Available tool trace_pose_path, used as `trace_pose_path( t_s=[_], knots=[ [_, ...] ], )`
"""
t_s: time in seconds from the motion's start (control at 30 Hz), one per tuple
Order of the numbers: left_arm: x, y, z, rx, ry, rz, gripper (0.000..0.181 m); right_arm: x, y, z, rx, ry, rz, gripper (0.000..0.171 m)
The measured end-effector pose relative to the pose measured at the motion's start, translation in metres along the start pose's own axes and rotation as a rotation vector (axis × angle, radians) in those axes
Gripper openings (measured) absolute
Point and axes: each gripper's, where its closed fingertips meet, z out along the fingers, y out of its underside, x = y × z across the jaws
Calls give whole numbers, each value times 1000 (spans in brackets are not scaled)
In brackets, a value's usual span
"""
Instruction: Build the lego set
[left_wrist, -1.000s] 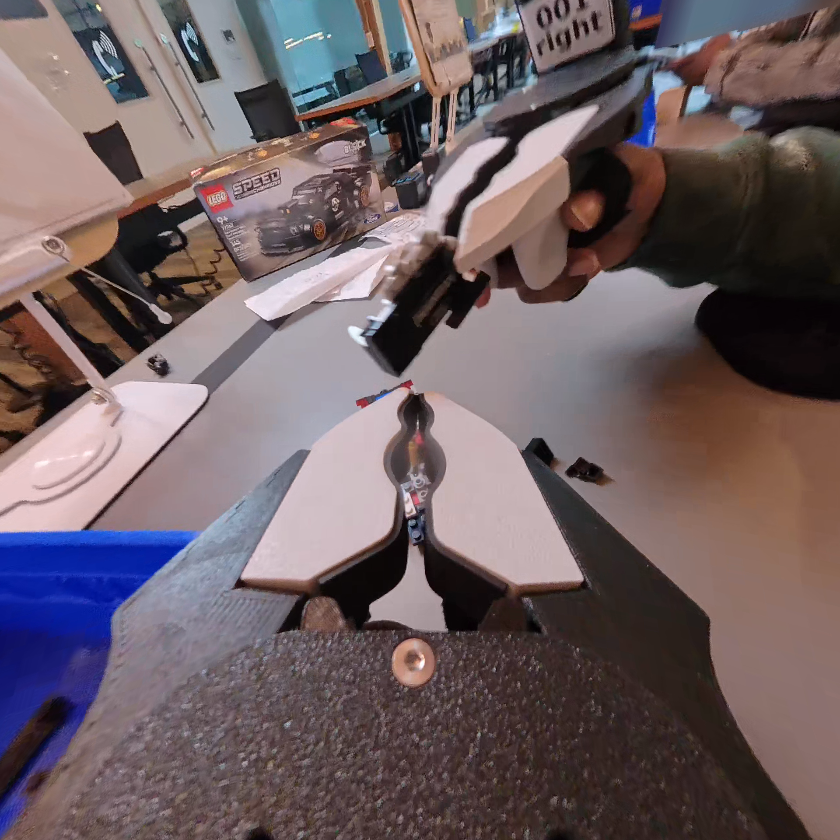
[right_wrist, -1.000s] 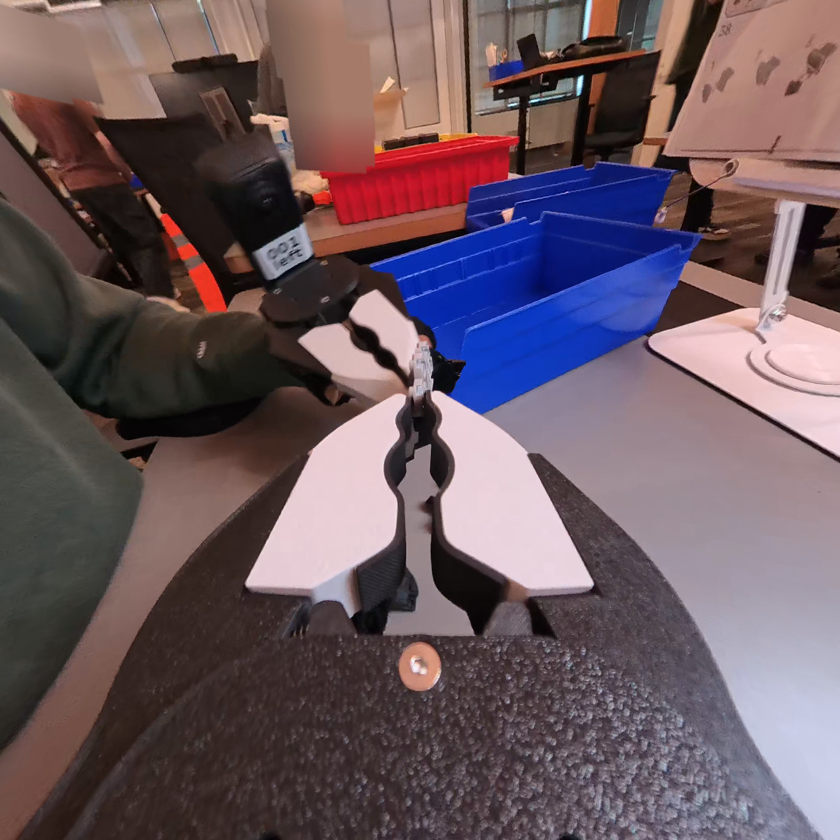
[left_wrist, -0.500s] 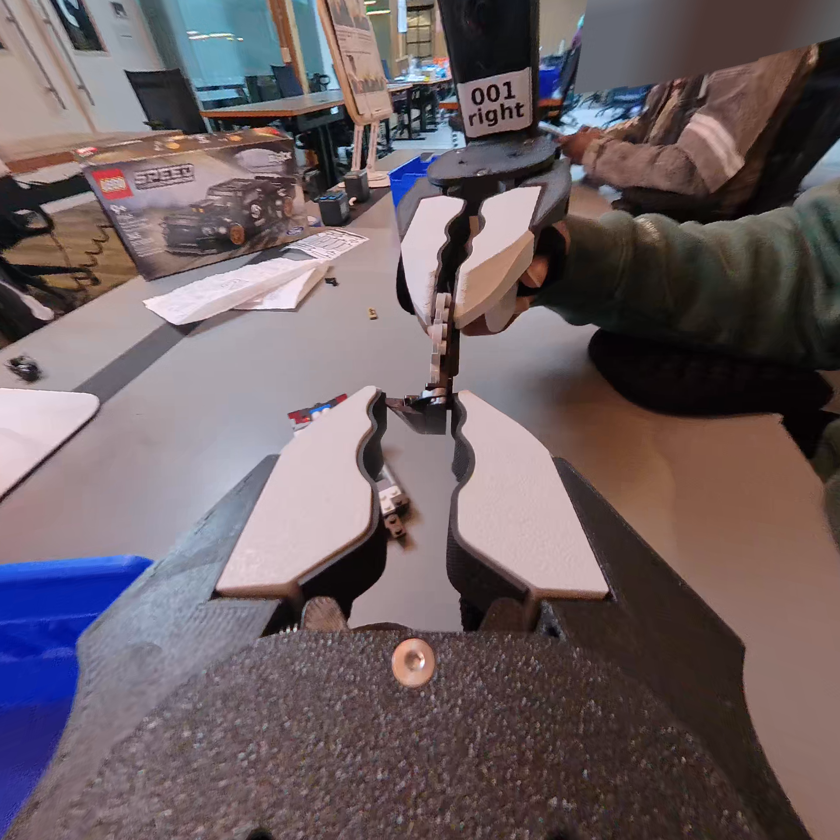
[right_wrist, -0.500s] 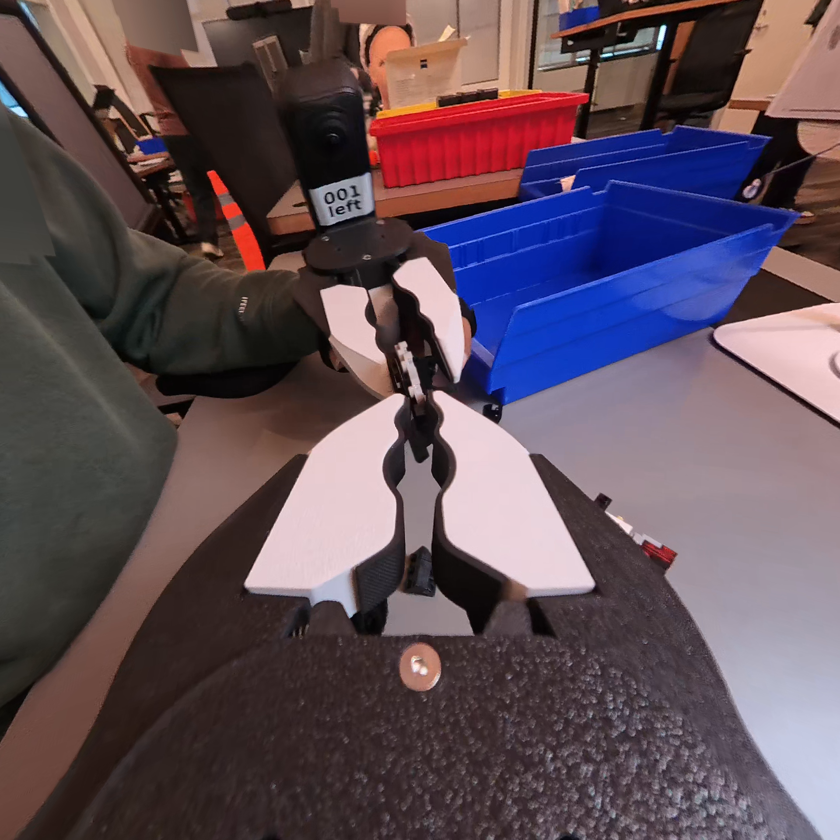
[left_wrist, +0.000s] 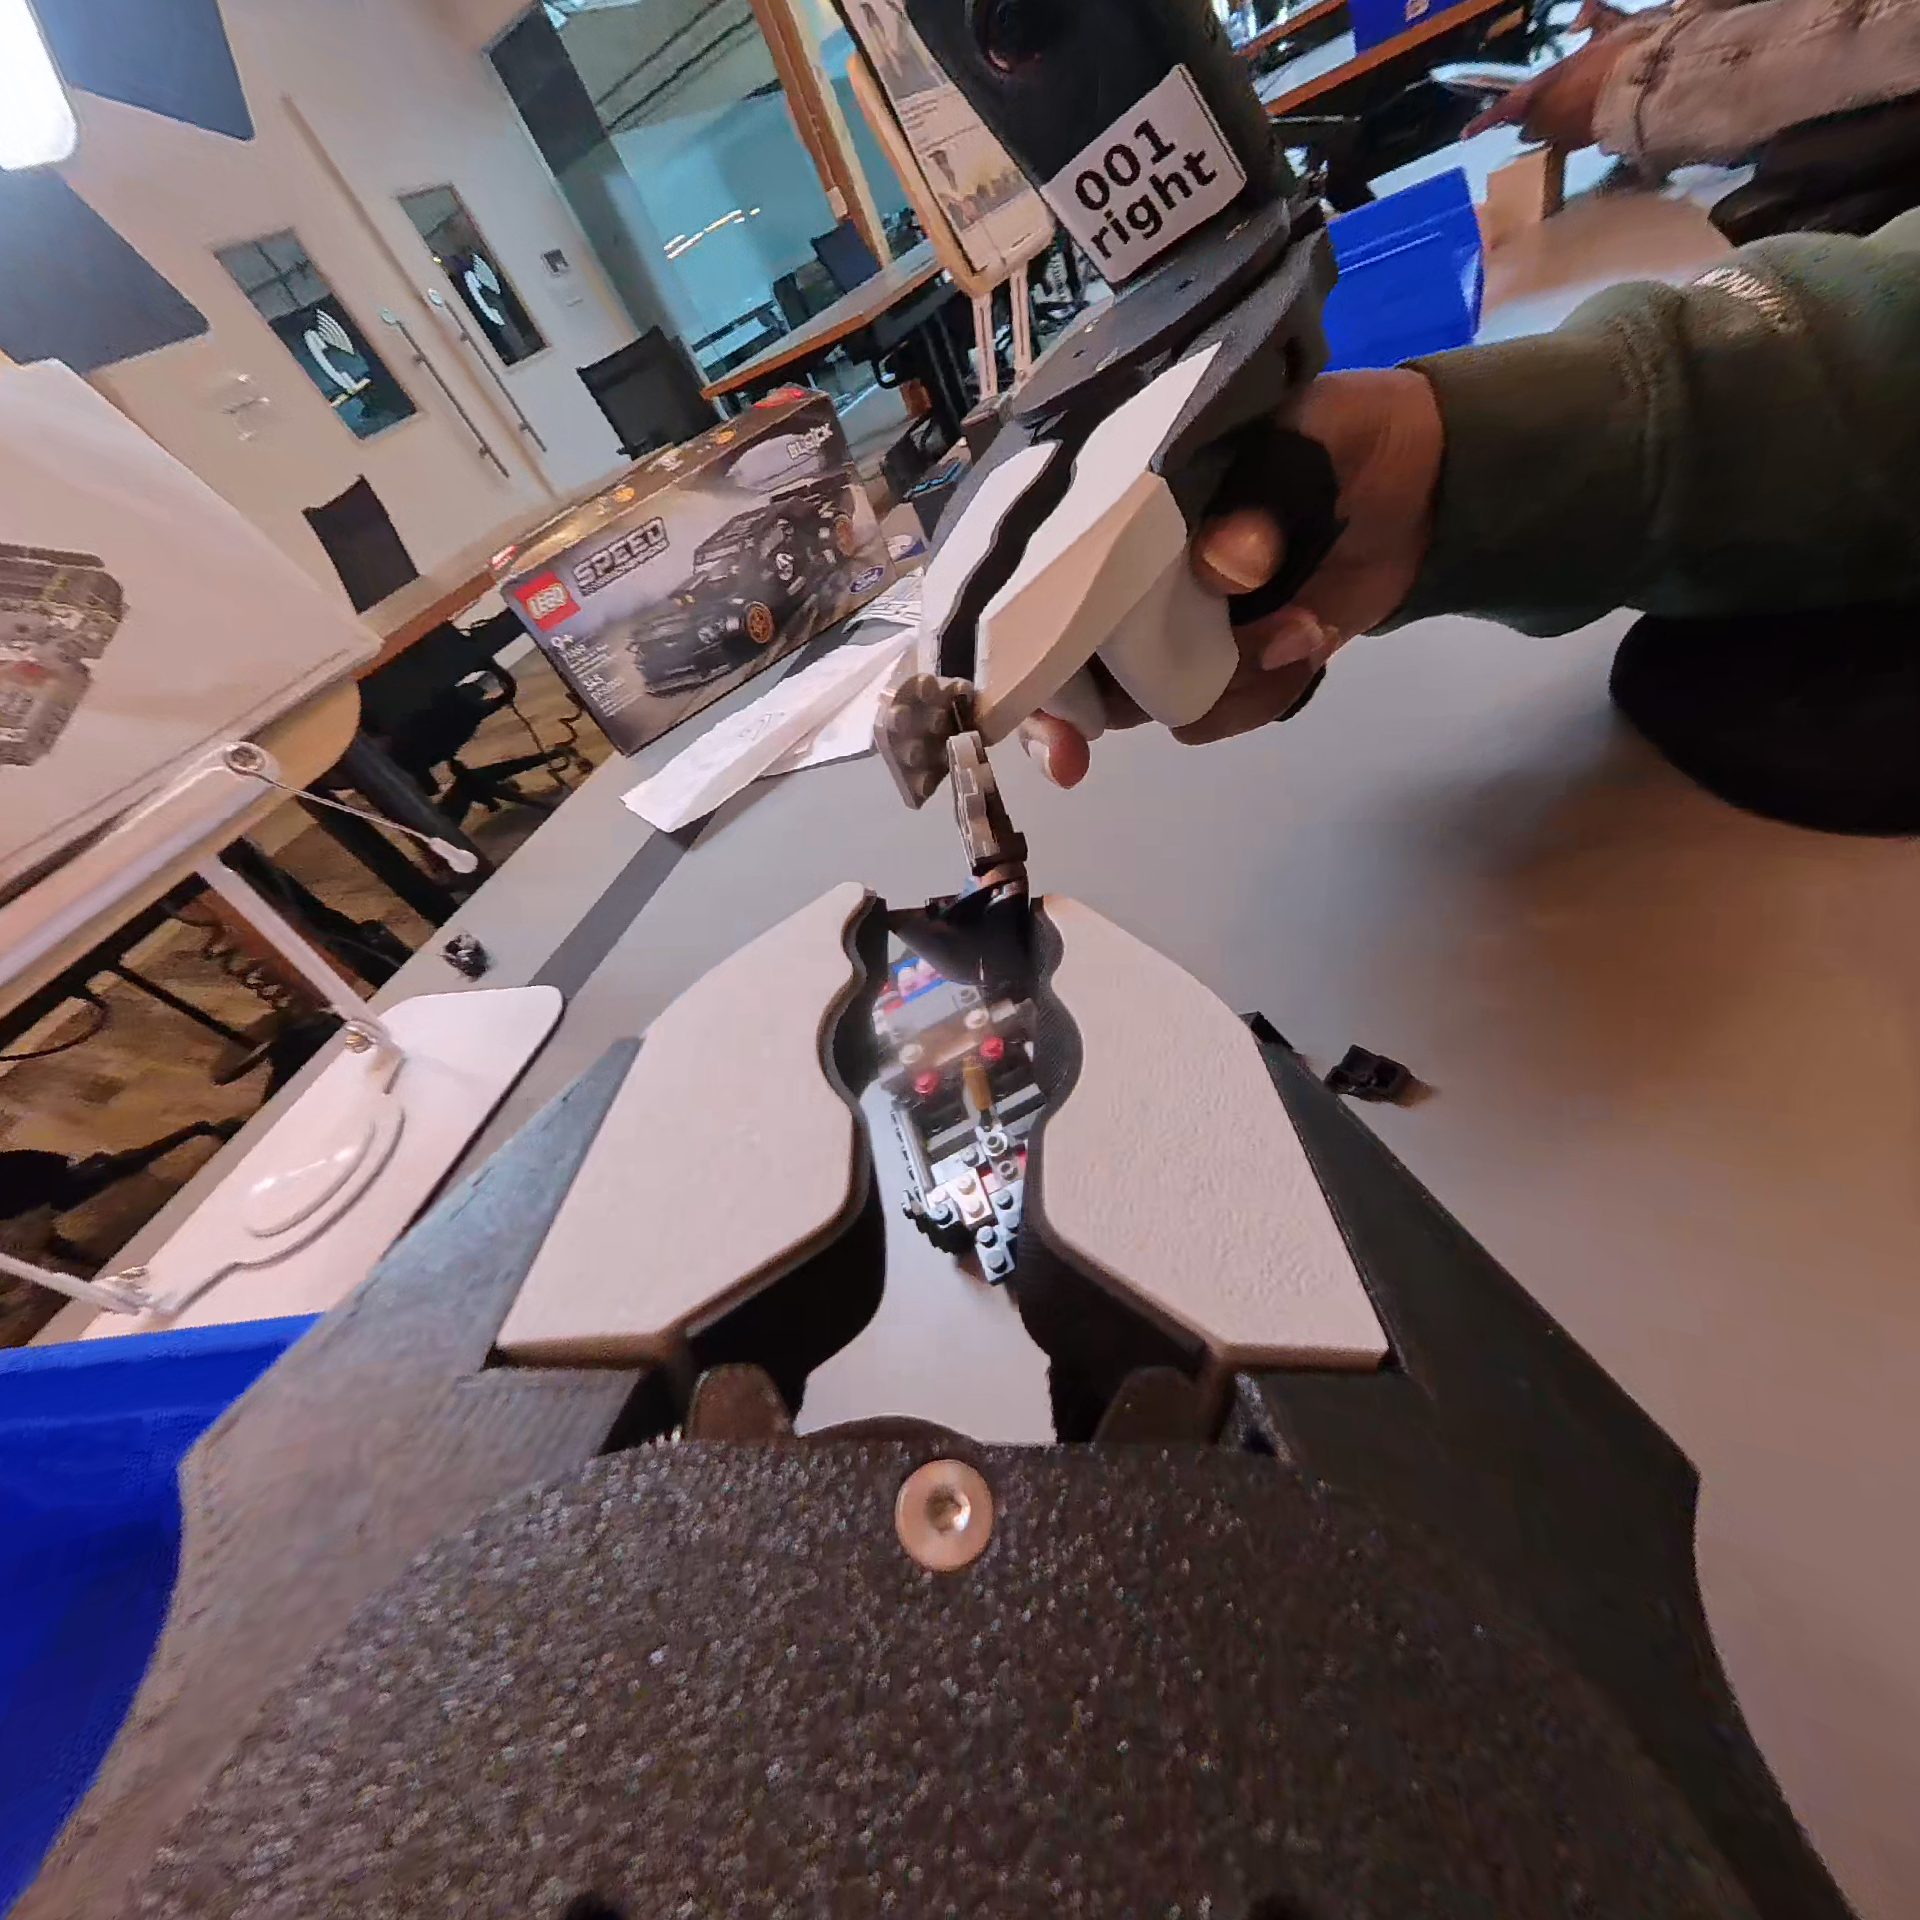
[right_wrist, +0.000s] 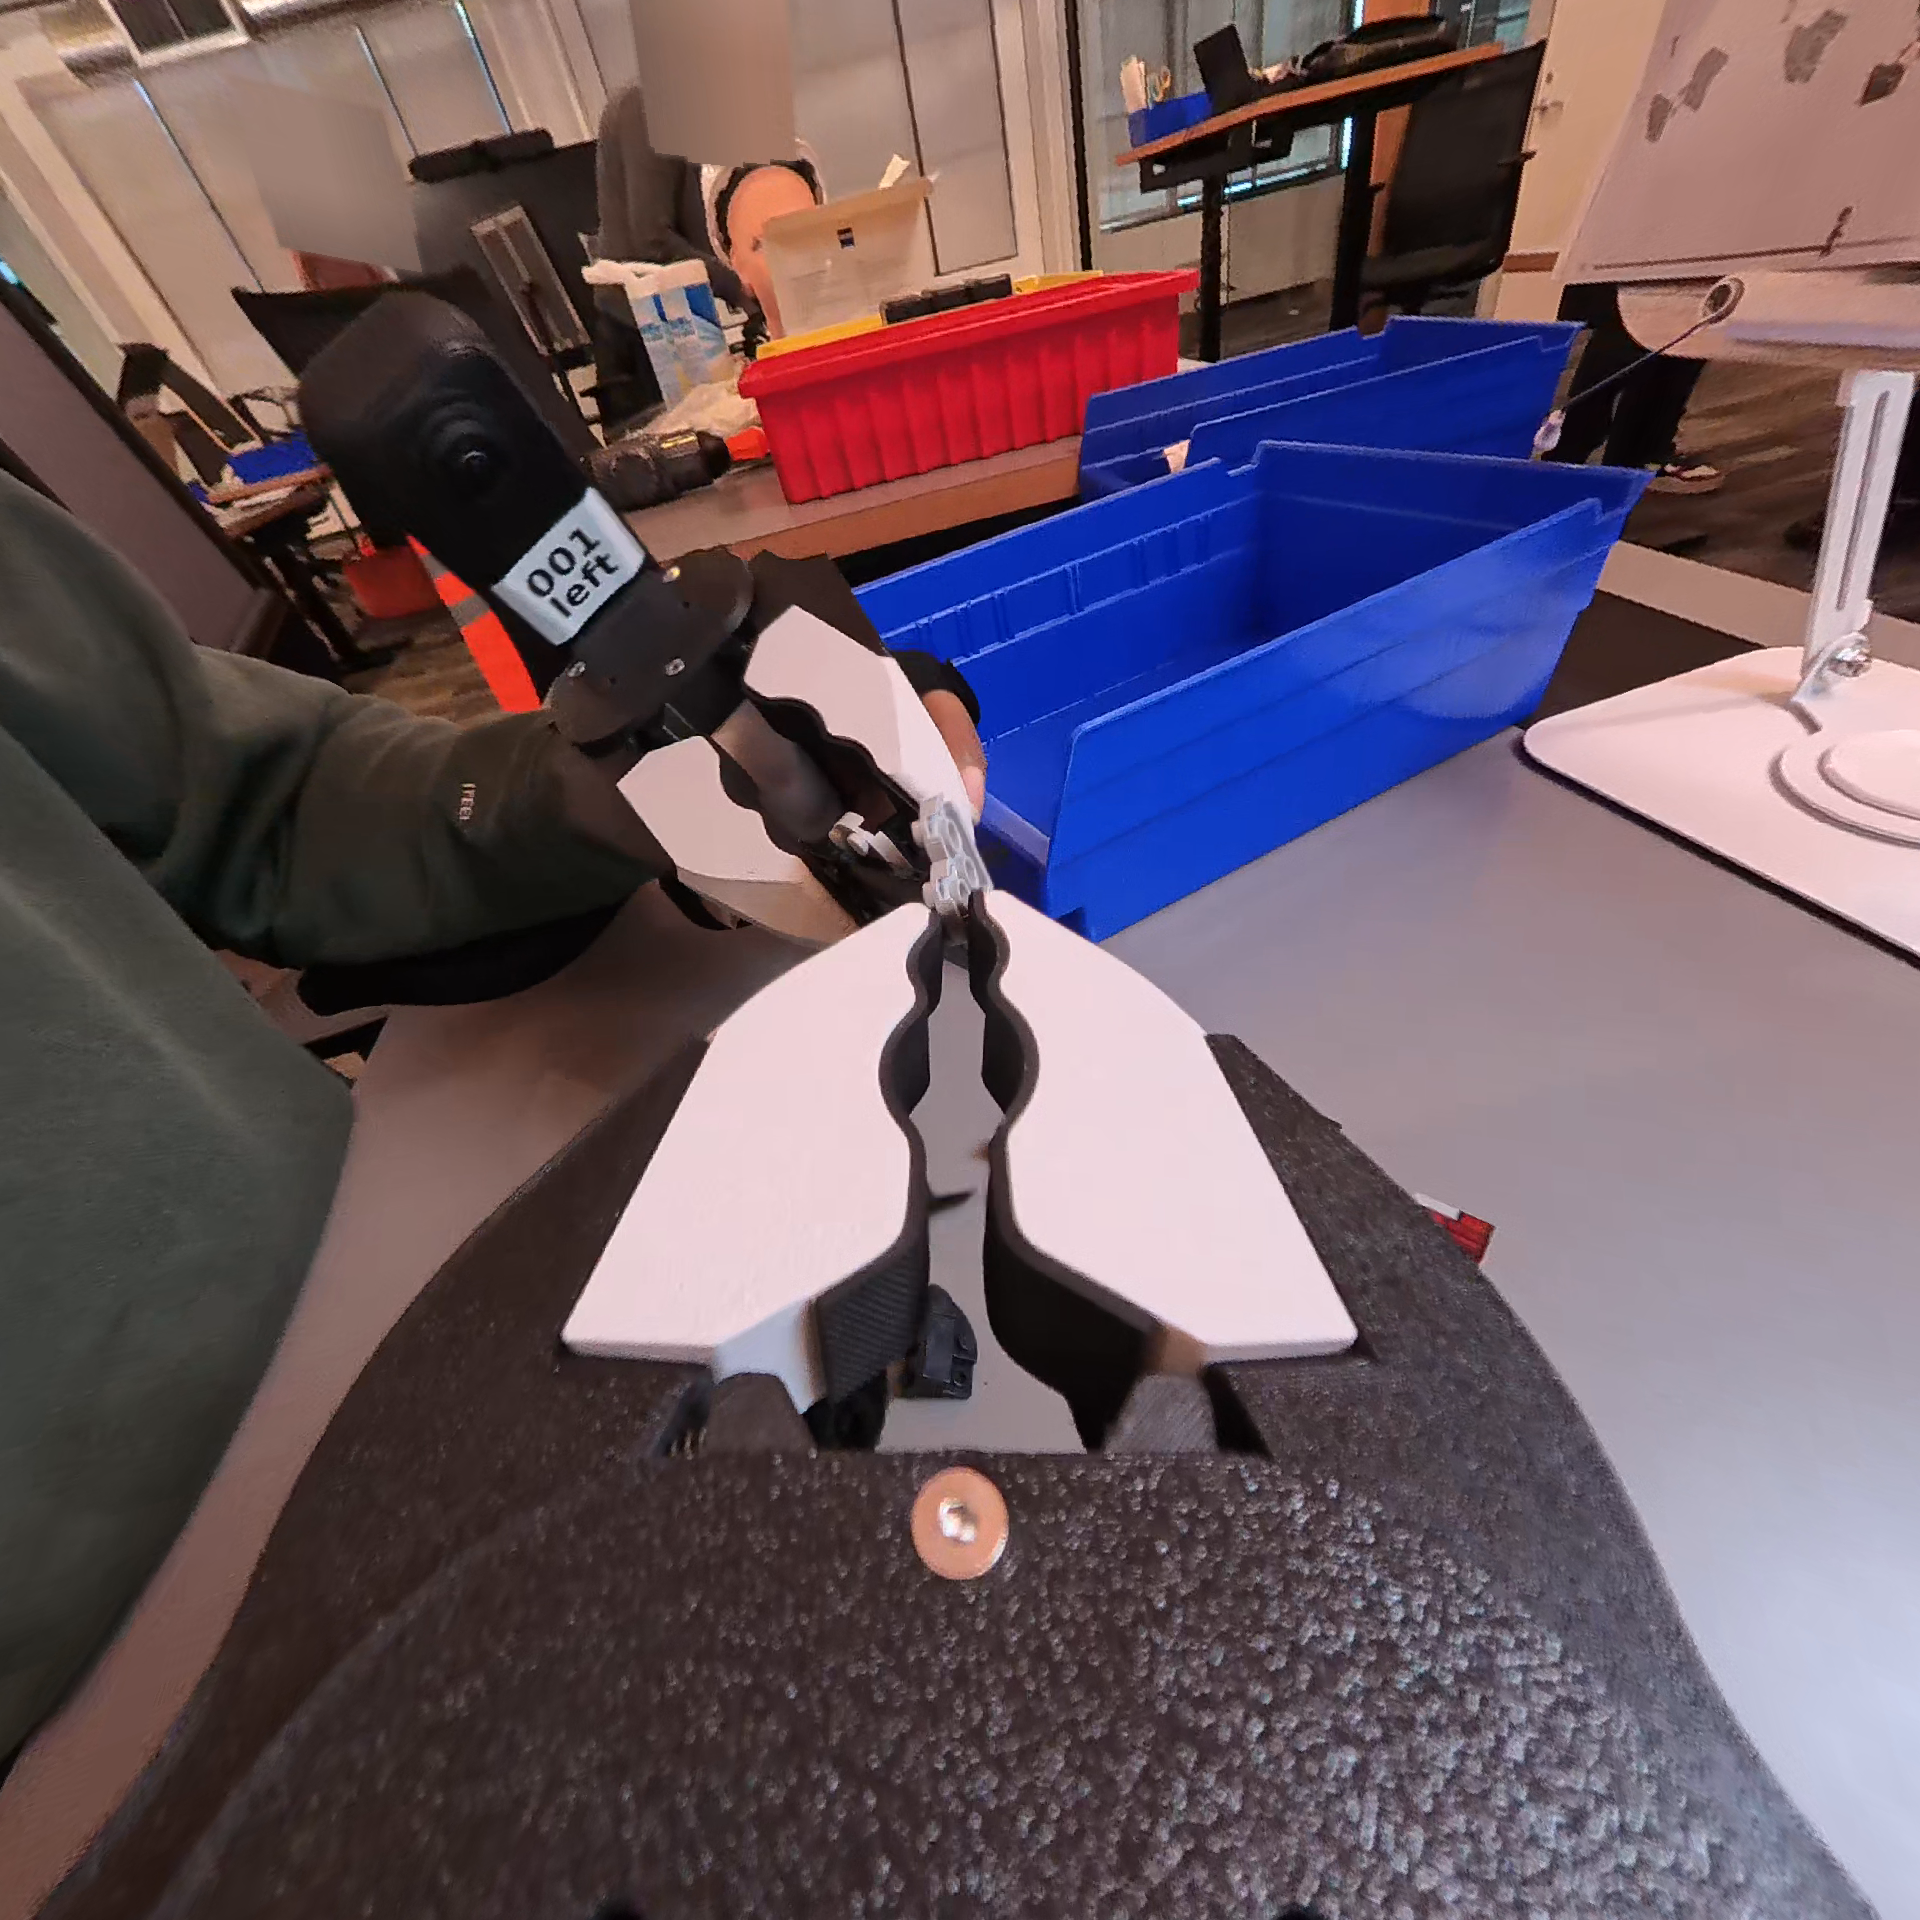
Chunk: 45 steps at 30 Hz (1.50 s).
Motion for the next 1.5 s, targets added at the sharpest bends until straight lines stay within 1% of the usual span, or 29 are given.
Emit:
trace_pose_path(
  t_s=[0.13, 0.27, 0.37, 0.53, 0.67, 0.83, 1.1, 1.17, 1.23, 1.3, 1.4, 1.5],
  knots=[
    [3, 0, 0, 14, 48, -72, 25, -3, 0, -1, -5, -28, 2, 5],
    [11, 2, 0, 30, 141, -199, 25, -9, 4, -2, -29, -69, 4, 5],
    [21, 4, -1, 32, 261, -319, 25, -18, 11, -4, -83, -128, 5, 5],
    [44, 8, 2, -6, 427, -456, 25, -34, 27, -14, -201, -228, 11, 6],
    [56, 11, 6, -24, 491, -516, 25, -39, 34, -18, -244, -255, 8, 7],
    [63, 14, 7, -45, 531, -542, 25, -42, 41, -16, -285, -257, -14, 9],
    [67, 21, 9, -89, 539, -564, 25, -39, 46, -13, -324, -215, -65, 11],
    [67, 18, 10, -76, 544, -582, 25, -42, 49, -10, -341, -225, -72, 14],
    [71, 16, 11, -77, 560, -582, 25, -43, 56, -4, -377, -214, -109, 12],
    [72, 21, 11, -97, 549, -542, 25, -43, 54, -1, -369, -205, -121, 11],
    [65, 17, 11, -76, 519, -554, 25, -39, 45, 2, -322, -189, -83, 10],
    [60, 24, 12, -112, 458, -488, 24, -35, 47, 7, -324, -173, -52, 10]
  ],
)
